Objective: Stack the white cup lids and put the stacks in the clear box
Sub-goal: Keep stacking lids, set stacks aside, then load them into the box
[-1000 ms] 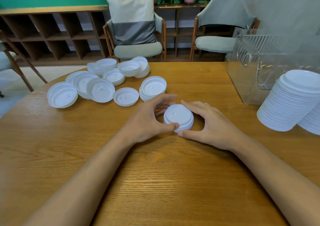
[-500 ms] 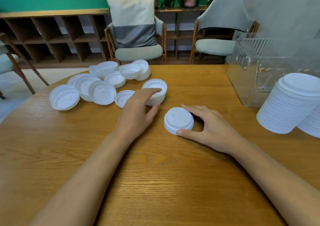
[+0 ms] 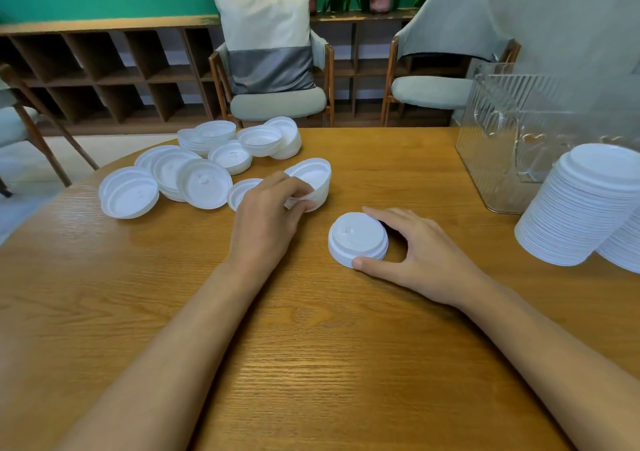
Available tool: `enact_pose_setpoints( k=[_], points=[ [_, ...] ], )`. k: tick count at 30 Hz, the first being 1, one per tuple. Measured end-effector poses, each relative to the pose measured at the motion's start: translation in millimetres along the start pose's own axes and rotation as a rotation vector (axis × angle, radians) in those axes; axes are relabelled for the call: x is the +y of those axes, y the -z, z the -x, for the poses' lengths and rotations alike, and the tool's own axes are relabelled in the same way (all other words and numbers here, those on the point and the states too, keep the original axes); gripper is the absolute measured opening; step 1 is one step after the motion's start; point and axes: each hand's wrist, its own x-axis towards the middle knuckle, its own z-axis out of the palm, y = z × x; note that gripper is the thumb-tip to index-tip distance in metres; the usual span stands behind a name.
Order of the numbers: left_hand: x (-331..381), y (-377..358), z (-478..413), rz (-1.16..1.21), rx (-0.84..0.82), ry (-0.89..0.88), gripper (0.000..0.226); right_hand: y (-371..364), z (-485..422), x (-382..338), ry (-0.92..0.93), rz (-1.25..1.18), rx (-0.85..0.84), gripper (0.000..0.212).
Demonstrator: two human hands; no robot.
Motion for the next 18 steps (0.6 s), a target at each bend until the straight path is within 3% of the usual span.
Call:
enact_pose_setpoints(
  k=[4,7,13,18],
  points=[
    [10.5,4.4,-1.4,0.059,0.078,-0.051,0.017,-3.9,-1.8,0.3,0.023,-0.008,0.033,0.088],
    [24.6,8.7,-1.2,0.241,0.078,0.067,0.029,-4.9,-1.9,2.2,0.034,-0.009,0.048,0.087],
    [29.9,12.8,-0.7,0.485,-0.142,0.277,0.037,-3.9,-2.7,3.2,0.071,-0.040,0.052,0.094],
    [29.3,1.3,5.0,0.462,-0.214,0.323,0.026,-5.6,-3.2,5.3,0.076,-0.061,0.054,0.098]
  ],
)
